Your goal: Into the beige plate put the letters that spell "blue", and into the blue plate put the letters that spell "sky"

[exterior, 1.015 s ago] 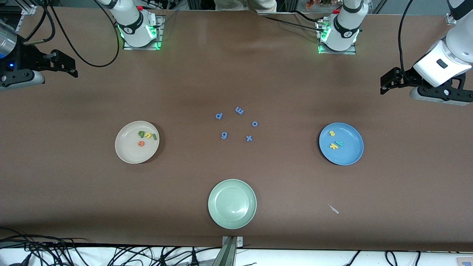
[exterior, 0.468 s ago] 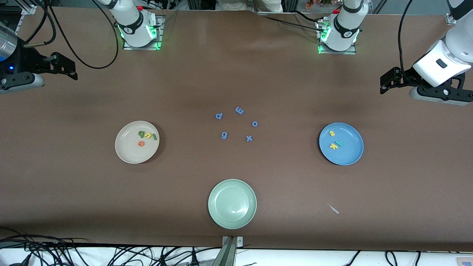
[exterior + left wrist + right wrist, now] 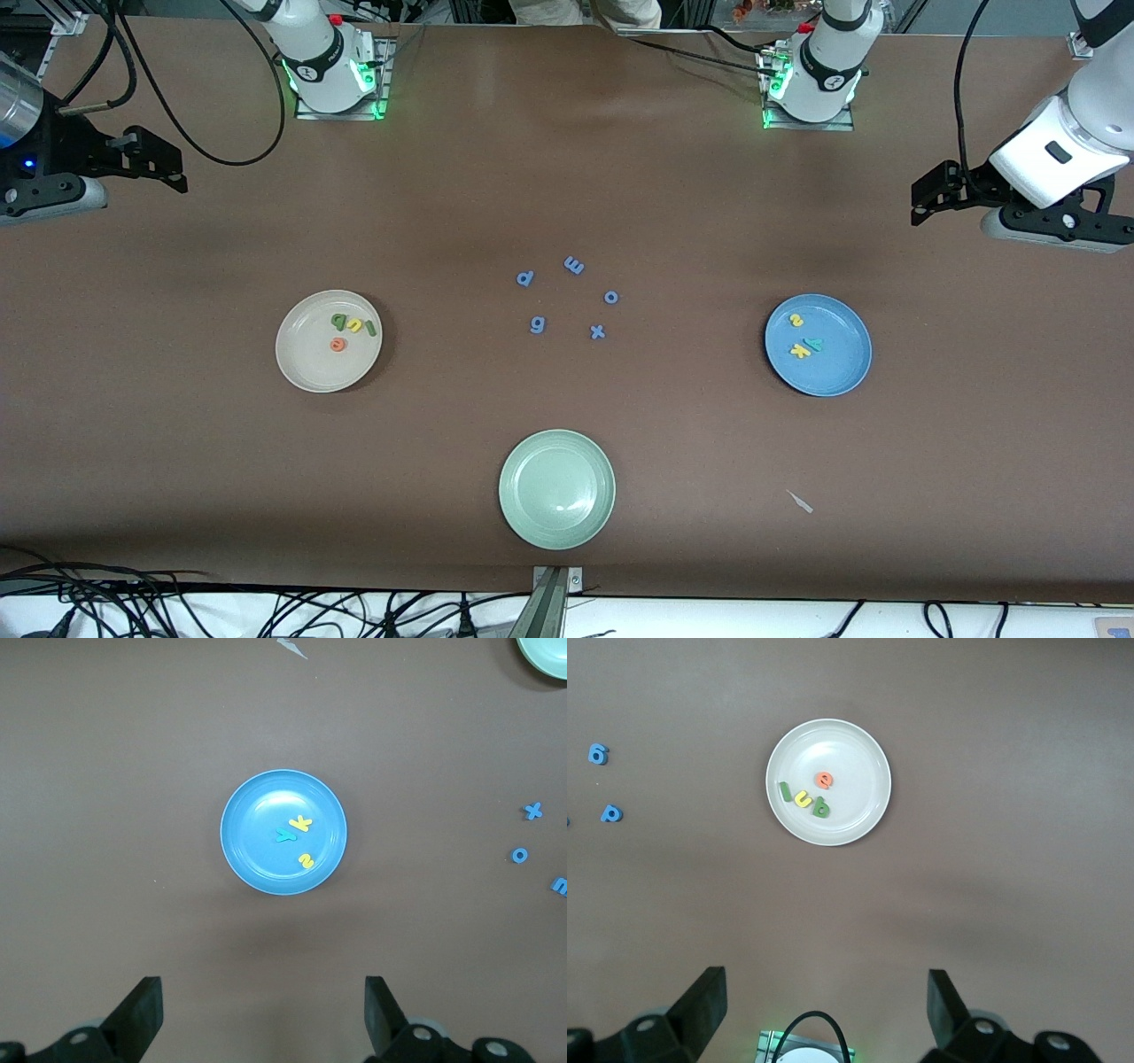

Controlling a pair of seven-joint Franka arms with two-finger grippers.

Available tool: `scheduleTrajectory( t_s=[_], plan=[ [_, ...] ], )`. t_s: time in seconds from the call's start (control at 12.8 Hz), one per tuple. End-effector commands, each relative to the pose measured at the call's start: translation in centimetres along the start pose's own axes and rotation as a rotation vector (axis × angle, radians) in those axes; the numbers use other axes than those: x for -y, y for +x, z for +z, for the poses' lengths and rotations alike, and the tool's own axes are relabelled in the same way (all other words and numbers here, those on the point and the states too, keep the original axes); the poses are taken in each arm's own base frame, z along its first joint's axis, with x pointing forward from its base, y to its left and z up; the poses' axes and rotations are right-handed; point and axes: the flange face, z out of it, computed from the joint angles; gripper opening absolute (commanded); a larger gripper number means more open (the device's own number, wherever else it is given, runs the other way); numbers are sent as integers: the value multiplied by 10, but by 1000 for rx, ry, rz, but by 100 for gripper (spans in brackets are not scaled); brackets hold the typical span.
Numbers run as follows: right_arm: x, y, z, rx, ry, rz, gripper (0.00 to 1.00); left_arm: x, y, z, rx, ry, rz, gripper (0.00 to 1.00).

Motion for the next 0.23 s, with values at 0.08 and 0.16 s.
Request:
scheduleTrajectory(
  t_s=[0.08,0.16],
  plan=[
    [-7,0,-7,1,-11,12,100,-1,-3,-7,-1,-10,12,100],
    [-8,0,-7,2,-9,13,100,-1,-3,-7,-1,-10,12,100]
  ],
)
